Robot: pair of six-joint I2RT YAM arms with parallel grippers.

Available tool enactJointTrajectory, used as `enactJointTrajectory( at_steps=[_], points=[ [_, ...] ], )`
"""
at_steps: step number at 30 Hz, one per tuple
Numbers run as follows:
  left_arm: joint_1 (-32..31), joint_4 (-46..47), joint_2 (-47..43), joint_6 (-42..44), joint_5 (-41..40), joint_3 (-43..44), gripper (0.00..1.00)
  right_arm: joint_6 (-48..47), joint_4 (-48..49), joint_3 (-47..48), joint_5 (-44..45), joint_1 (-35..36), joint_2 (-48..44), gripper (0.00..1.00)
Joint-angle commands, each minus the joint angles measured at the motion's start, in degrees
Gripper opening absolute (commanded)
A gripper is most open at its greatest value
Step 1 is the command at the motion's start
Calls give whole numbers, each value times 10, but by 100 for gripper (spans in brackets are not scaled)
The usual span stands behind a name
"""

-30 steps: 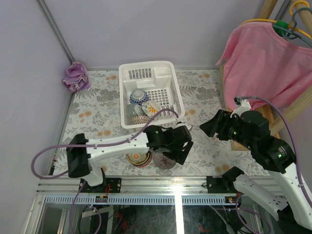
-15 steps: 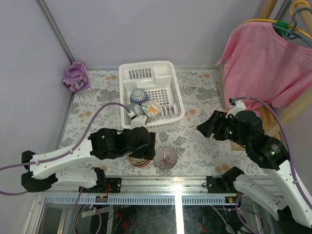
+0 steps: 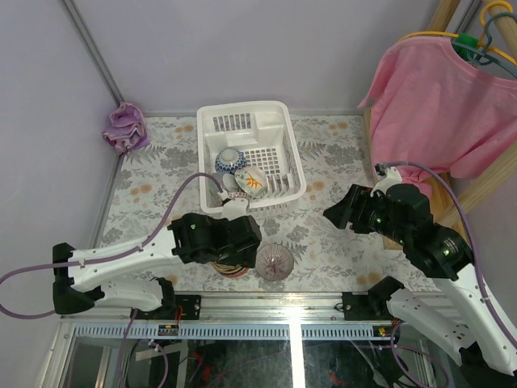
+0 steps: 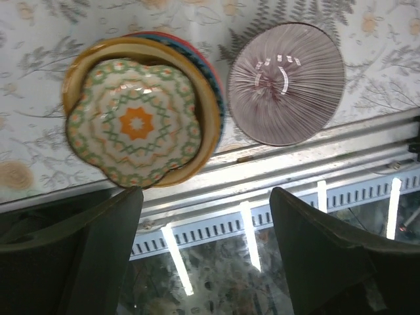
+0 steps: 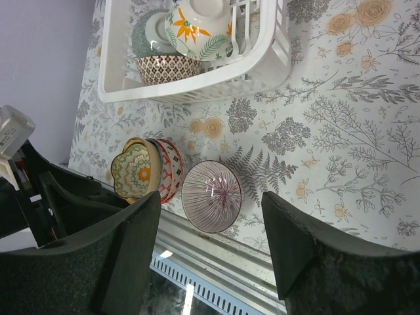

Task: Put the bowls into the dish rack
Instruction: Pick up the bowl from the center of the board.

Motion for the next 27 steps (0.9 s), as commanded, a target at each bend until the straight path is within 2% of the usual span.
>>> enactJointTrajectory(
  at_steps=[1, 5, 7, 15, 24, 27],
  points=[
    [-1, -99, -26, -87, -89, 0, 74, -1, 31, -9, -21, 4, -5, 70],
    [3, -131, -23, -132, -123, -21, 61, -1, 44, -18, -31, 4, -2, 70],
    [19, -134, -14, -131, -126, -31, 59, 0, 46, -19, -35, 4, -1, 70],
    [86, -102, -5, -93, -120, -62, 48, -2, 45, -16, -45, 4, -2, 70],
    [118, -40, 19, -48, -102, -98, 40, -1, 40, -20, -46, 4, -9, 70],
    [124, -20, 24, -38, -99, -103, 32, -2, 38, -19, -46, 4, -10, 70]
  ],
)
